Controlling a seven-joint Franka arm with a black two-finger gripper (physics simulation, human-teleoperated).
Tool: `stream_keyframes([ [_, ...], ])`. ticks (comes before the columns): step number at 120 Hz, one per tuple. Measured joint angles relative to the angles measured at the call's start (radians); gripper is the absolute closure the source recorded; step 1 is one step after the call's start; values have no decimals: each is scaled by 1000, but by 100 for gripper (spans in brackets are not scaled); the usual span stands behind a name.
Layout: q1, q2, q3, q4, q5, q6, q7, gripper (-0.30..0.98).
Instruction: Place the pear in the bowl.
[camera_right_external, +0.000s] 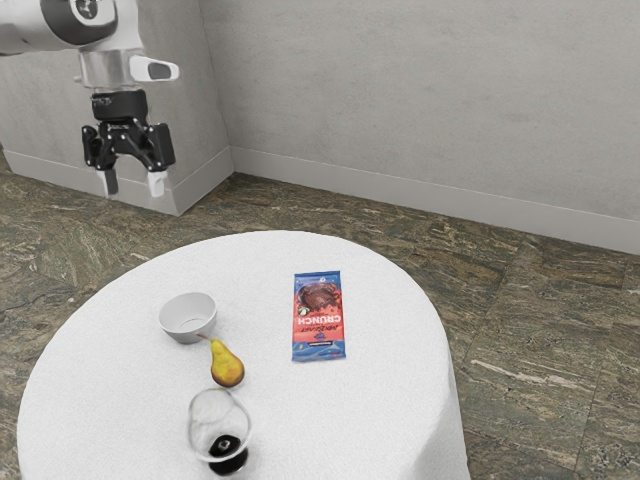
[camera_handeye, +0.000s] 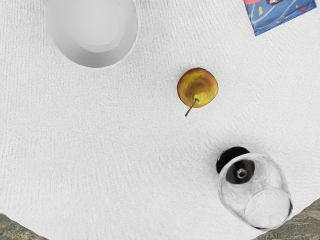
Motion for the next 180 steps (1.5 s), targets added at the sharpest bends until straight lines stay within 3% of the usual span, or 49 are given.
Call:
stream_keyframes([
  [12, -14, 17, 4, 1, 20, 111, 10, 2],
  [31, -185, 180, 0, 75, 72, 204, -8, 2],
  [44, -237, 268, -9, 89, 99, 232, -64, 2],
  [62, -243, 359, -12, 62, 108, 238, -147, 2],
  [110, -247, 413, -5, -65, 65, 250, -285, 3],
  [180, -224, 485, -5, -139, 81, 257, -210, 7],
])
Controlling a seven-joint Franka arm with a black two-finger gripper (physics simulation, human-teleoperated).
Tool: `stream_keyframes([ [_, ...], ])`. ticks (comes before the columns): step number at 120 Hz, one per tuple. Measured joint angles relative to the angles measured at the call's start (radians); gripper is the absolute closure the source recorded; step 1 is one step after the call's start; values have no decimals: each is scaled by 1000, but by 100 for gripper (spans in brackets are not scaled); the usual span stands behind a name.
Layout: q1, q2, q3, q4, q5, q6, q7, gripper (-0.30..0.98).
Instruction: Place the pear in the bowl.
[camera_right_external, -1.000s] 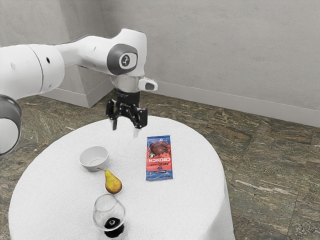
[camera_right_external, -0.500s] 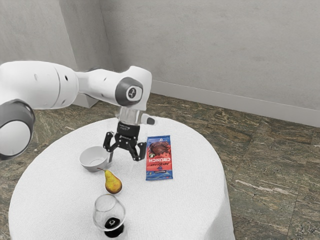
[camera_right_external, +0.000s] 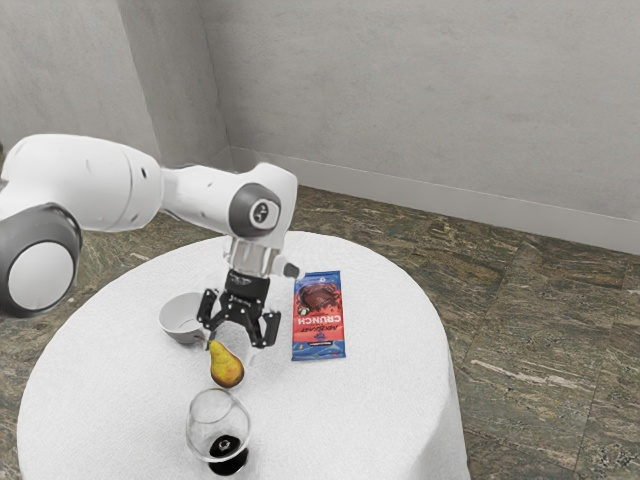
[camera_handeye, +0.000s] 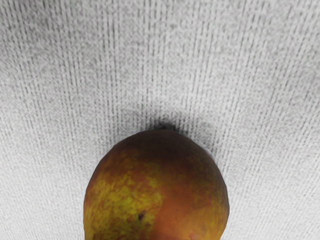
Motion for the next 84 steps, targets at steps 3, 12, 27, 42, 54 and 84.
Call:
stream_keyframes([
  [3, 0, 3, 0, 0, -3, 0, 2, 7],
  [12, 1, 13, 0, -1, -9, 2, 8, 8],
  [27, 11, 33, 1, -2, -25, 2, 16, 10],
  [42, 15, 45, 2, -3, -32, 3, 23, 16],
  [54, 15, 51, 2, -3, -35, 3, 27, 20],
  [84, 22, 53, 2, -4, -38, 3, 35, 30],
])
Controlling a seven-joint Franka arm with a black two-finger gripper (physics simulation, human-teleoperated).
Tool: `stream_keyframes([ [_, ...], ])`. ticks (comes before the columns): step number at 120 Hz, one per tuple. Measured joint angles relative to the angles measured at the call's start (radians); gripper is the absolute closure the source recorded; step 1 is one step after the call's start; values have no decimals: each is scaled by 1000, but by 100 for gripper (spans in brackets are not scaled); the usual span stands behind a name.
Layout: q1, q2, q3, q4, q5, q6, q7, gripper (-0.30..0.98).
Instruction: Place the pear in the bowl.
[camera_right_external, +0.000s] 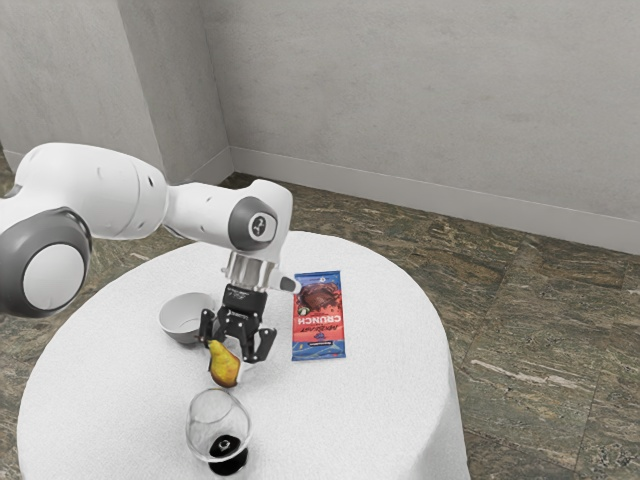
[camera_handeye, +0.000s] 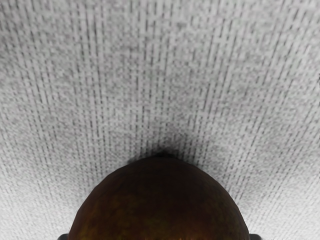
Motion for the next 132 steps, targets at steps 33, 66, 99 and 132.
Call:
stream_keyframes([
  [33, 41, -73, 0, 7, 5, 1, 5, 41],
  [66, 226, -59, -7, 121, 13, 1, 2, 49],
  [99, 299, 24, -21, 217, -3, 0, -10, 30],
  [132, 301, -116, -17, 170, -25, 52, -17, 10],
])
